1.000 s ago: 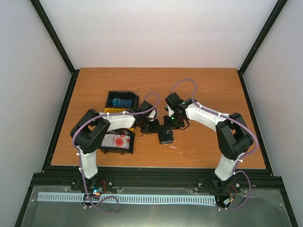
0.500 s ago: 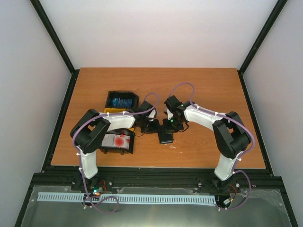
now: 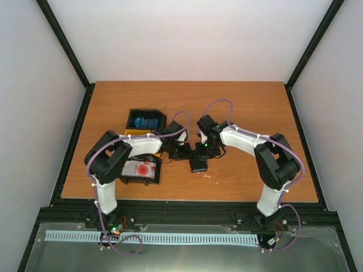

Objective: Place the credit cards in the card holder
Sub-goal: Close the card holder at the center of the board.

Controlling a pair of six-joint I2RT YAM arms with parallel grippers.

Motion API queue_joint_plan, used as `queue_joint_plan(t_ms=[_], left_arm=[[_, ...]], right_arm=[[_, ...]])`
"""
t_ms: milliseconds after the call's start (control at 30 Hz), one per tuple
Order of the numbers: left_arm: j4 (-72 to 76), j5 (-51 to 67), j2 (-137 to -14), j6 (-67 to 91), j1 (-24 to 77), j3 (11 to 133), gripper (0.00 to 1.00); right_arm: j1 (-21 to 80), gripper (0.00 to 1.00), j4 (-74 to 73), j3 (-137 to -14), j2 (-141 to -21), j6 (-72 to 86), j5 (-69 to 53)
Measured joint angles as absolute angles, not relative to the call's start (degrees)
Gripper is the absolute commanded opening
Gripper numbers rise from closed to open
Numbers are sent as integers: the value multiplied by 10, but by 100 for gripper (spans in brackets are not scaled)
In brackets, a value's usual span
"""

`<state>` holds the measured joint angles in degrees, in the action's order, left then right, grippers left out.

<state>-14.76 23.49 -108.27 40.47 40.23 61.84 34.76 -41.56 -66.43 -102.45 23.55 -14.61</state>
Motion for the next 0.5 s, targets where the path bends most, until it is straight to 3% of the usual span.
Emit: queue_joint_plan(t_ms=[500], left_arm=[[-145, 236, -1083, 405, 402, 617, 30]], right_arm=[[348, 8, -416, -664, -1027, 237, -135]])
